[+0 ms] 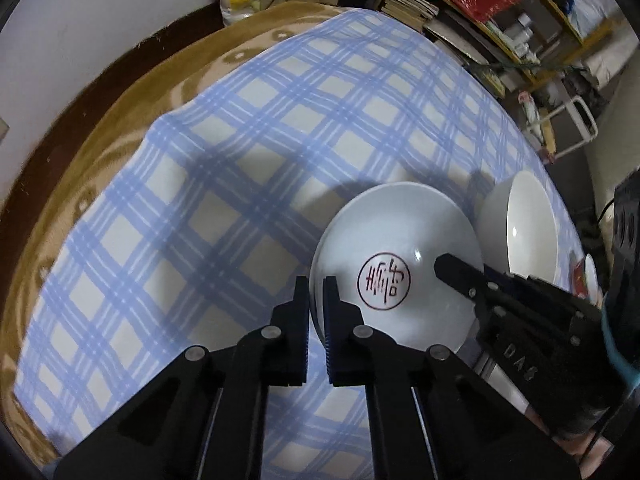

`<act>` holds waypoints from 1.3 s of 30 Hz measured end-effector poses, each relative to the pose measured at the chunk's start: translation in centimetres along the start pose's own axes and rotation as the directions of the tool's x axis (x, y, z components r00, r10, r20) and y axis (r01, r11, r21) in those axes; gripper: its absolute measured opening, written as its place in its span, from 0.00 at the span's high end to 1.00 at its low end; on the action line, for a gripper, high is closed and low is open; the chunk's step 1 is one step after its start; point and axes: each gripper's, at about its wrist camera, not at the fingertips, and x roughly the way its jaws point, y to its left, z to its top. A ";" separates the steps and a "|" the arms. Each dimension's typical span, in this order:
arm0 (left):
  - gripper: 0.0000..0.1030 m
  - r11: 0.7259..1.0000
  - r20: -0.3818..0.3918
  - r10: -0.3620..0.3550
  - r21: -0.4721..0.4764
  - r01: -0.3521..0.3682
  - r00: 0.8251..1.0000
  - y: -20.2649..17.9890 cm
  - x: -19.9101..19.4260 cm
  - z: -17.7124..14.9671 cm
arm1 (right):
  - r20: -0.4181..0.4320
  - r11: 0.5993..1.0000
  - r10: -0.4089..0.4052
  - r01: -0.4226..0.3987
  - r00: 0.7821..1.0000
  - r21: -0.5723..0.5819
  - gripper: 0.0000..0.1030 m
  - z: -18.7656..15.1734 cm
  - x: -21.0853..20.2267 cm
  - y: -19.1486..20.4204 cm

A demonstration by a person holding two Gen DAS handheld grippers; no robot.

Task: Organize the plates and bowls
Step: 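Close both tools on the red-character bowl rim and lift it, then carry the red-character bowl with both tools and lower it beside the cherry plates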

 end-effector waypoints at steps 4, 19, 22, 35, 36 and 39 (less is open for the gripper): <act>0.94 1.000 0.011 0.013 0.004 -0.013 1.000 -0.5 -1.4 -0.2 | 0.016 1.000 0.010 -0.010 1.000 -0.018 0.90 -0.4 -1.2 0.4; 0.94 0.997 0.132 0.020 0.077 -0.030 0.991 -6.7 -8.7 0.9 | 0.183 0.999 0.039 -0.036 0.982 -0.018 0.90 -0.2 -10.7 -1.6; 0.94 0.995 0.140 0.006 0.100 -0.020 0.990 -8.8 -8.9 0.9 | 0.198 1.000 0.025 -0.024 0.980 -0.006 0.90 -0.3 -11.9 -3.1; 0.93 0.984 0.112 0.015 0.174 -0.034 0.994 -15.2 -5.9 1.7 | 0.218 0.997 0.003 -0.019 0.976 0.074 0.90 -0.7 -12.7 -9.8; 0.93 0.984 0.107 0.014 0.175 -0.033 0.994 -15.5 -5.5 1.7 | 0.214 0.997 0.000 -0.017 0.977 0.079 0.90 -0.8 -12.4 -10.4; 0.92 0.983 0.091 0.022 0.178 -0.038 0.996 -16.3 -4.3 2.0 | 0.199 0.995 -0.001 -0.019 0.980 0.097 0.90 -0.8 -11.5 -11.6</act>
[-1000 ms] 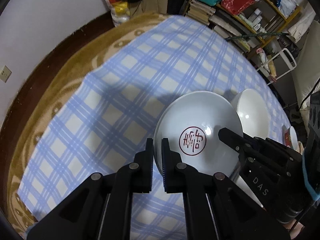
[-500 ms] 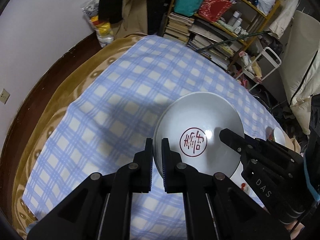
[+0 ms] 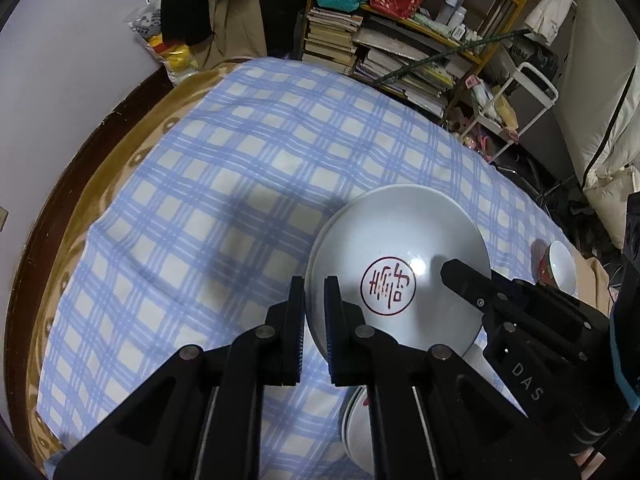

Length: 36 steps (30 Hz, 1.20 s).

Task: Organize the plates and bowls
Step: 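Carry the red-character bowl with both tools and lower it beside the cherry plates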

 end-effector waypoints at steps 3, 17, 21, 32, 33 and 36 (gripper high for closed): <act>0.92 1.000 -0.014 0.013 -0.005 -0.013 1.000 -0.6 1.1 0.0 | -0.017 1.000 0.000 0.000 1.000 0.019 0.90 -0.1 0.9 -1.1; 0.92 0.994 -0.071 0.102 0.031 -0.100 0.992 -1.8 5.4 0.4 | -0.072 1.000 -0.018 0.018 0.997 0.001 0.90 -0.3 4.4 -2.6; 0.92 0.992 -0.079 0.122 0.039 -0.119 0.989 -1.8 6.0 0.3 | -0.081 1.000 -0.018 0.018 0.997 -0.002 0.90 -0.5 5.0 -2.7; 0.91 0.986 -0.068 0.158 0.070 -0.153 0.985 -2.4 6.2 -0.2 | -0.095 0.999 -0.022 0.020 0.995 -0.027 0.87 -1.1 5.4 -2.6; 0.91 0.987 -0.073 0.148 0.072 -0.142 0.986 -2.4 6.3 -0.3 | -0.096 0.999 -0.034 0.030 0.995 -0.039 0.87 -1.2 5.4 -2.6; 0.91 0.991 -0.088 0.125 0.056 -0.120 0.988 -2.7 6.3 -0.6 | -0.093 0.998 -0.032 0.027 0.995 -0.054 0.86 -1.4 5.1 -2.6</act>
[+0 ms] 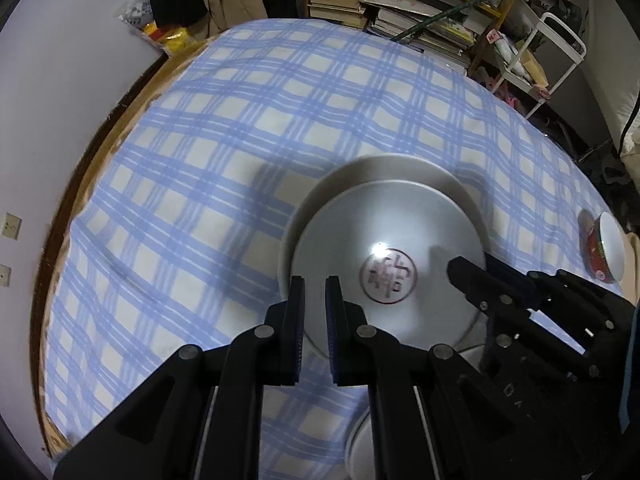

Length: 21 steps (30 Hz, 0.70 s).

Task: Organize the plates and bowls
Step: 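Carry the red-character bowl with both tools and lower it beside the cherry plates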

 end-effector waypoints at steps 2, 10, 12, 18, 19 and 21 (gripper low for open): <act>0.91 1.000 0.009 0.016 -0.001 -0.016 1.000 -0.2 -0.1 -0.1 | -0.001 1.000 0.002 -0.002 1.000 0.003 0.86 0.0 -0.2 -0.1; 0.90 0.999 0.021 0.035 -0.002 -0.035 0.999 0.2 -1.2 -0.2 | 0.045 0.997 0.059 -0.061 0.997 0.054 0.85 -0.2 -1.6 -1.3; 0.89 0.999 0.031 0.037 0.001 -0.037 0.999 0.1 -1.6 -0.2 | 0.079 0.996 0.072 -0.076 0.994 0.056 0.84 -0.2 -2.7 -1.7; 0.87 0.999 0.040 0.045 0.004 -0.045 0.998 -1.6 -2.6 -0.1 | 0.135 0.994 0.035 -0.048 0.990 0.096 0.54 -0.6 -5.8 -4.3; 0.86 0.999 0.040 0.044 0.005 -0.045 0.998 -2.0 -2.7 -0.1 | 0.136 0.994 0.026 -0.040 0.990 0.103 0.53 -0.7 -6.2 -4.9; 0.85 0.999 0.040 0.040 0.008 -0.040 0.998 -3.1 -3.0 -0.1 | 0.136 0.992 0.006 -0.024 0.991 0.124 0.49 -1.0 -6.9 -6.4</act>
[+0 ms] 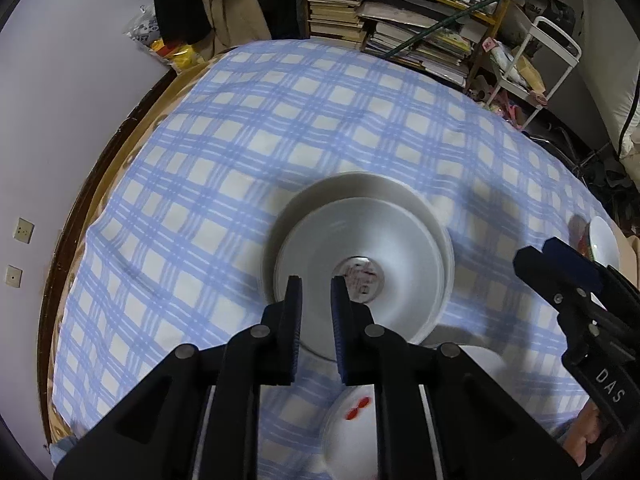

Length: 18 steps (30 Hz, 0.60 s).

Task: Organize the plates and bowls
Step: 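Carry the red-character bowl with both tools and lower it beside the cherry plates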

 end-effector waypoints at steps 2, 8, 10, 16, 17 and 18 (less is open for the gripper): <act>0.84 1.000 -0.001 -0.004 0.015 0.004 1.000 -1.4 -0.3 0.0 | -0.001 1.000 -0.018 0.018 1.000 0.020 0.46 -0.2 -0.8 -1.5; 0.74 0.997 0.000 -0.008 0.078 0.008 1.000 -5.9 -0.8 -0.1 | 0.009 0.994 -0.074 0.073 0.997 0.075 0.33 -0.7 -3.4 -6.5; 0.70 0.993 -0.032 -0.028 0.113 0.031 0.999 -7.8 -0.7 0.0 | 0.018 0.991 -0.093 0.091 0.996 0.094 0.26 -0.9 -4.3 -8.3; 0.38 0.985 -0.028 -0.074 0.152 0.077 0.997 -12.3 -0.9 0.0 | 0.040 0.976 -0.174 0.167 0.984 0.139 0.08 -1.1 -6.7 -13.3; 0.36 0.983 -0.022 -0.085 0.164 0.088 0.996 -13.1 -0.9 0.1 | 0.039 0.973 -0.184 0.177 0.982 0.146 0.07 -1.2 -7.0 -14.2; 0.36 0.980 -0.020 -0.091 0.175 0.093 0.996 -13.8 -0.9 0.2 | 0.039 0.971 -0.193 0.185 0.980 0.152 0.07 -1.3 -7.3 -15.1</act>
